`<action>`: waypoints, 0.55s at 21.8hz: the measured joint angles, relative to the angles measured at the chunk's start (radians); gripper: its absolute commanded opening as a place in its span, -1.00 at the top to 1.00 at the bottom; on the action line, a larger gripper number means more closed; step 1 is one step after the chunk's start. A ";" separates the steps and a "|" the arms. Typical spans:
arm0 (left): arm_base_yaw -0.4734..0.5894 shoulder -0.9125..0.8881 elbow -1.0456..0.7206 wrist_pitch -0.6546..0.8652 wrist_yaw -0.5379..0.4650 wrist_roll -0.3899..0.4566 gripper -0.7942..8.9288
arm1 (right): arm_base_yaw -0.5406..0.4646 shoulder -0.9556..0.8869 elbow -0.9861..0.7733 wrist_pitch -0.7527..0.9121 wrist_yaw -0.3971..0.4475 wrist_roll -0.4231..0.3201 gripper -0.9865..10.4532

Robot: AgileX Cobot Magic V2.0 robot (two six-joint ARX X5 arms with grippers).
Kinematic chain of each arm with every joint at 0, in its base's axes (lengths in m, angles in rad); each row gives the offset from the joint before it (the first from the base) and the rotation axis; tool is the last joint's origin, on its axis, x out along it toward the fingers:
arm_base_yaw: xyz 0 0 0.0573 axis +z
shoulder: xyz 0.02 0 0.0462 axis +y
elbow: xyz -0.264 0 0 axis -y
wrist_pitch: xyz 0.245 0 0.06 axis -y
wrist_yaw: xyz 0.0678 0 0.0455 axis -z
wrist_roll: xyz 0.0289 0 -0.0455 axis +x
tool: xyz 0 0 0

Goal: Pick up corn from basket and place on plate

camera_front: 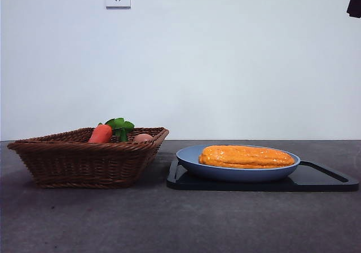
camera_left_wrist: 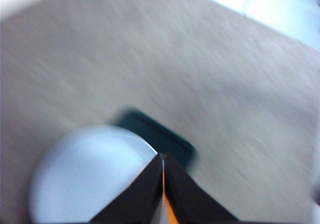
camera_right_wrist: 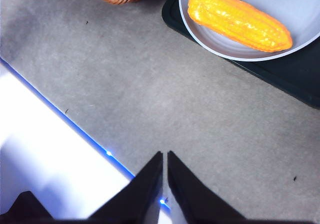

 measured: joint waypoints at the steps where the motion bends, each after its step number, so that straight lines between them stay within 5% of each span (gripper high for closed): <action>1: 0.008 0.000 0.000 0.039 -0.015 0.004 0.82 | 0.000 0.000 0.000 0.000 0.000 0.000 0.82; 6: 0.051 -0.013 0.000 0.264 -0.023 0.016 0.82 | 0.000 0.000 0.000 0.000 0.000 0.000 0.82; 12: 0.109 -0.131 0.000 0.183 -0.024 0.128 0.82 | 0.000 0.000 0.000 0.000 0.000 0.000 0.82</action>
